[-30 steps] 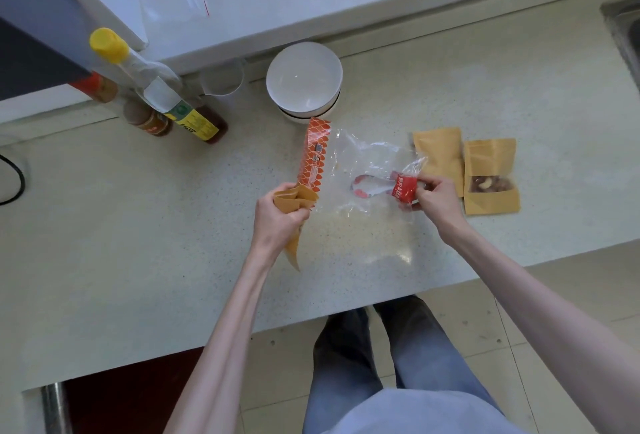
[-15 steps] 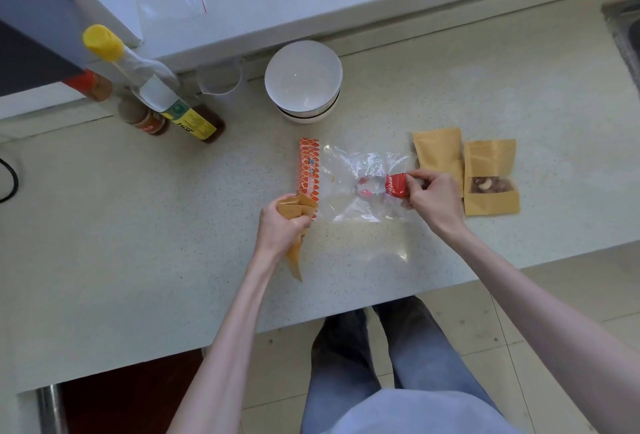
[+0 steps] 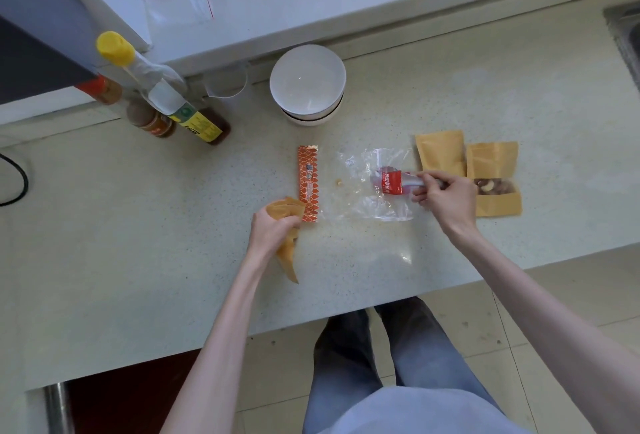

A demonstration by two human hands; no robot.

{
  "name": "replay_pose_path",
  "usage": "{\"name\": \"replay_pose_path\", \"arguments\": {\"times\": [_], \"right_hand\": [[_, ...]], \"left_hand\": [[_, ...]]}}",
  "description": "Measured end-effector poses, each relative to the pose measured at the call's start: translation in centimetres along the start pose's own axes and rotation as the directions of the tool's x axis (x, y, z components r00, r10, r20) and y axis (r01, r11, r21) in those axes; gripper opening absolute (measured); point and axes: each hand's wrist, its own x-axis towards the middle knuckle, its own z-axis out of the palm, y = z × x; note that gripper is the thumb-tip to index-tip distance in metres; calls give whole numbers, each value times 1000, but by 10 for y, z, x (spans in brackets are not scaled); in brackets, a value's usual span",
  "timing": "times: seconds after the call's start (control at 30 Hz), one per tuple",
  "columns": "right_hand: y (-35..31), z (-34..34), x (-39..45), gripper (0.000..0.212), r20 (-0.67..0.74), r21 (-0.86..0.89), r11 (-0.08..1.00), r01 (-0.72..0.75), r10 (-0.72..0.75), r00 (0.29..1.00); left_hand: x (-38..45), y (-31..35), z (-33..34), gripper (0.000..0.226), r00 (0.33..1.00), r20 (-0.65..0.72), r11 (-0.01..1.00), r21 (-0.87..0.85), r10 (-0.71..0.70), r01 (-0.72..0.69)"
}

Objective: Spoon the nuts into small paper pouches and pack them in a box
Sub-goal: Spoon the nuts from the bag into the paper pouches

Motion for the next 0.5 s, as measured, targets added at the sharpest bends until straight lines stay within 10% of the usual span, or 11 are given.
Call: {"name": "replay_pose_path", "arguments": {"times": [0.5], "right_hand": [[15,-47,-17,13,-221,140,990,12,19,975]], "left_hand": [[9,16,23,46,987,152,960,263,57,-96]]}}
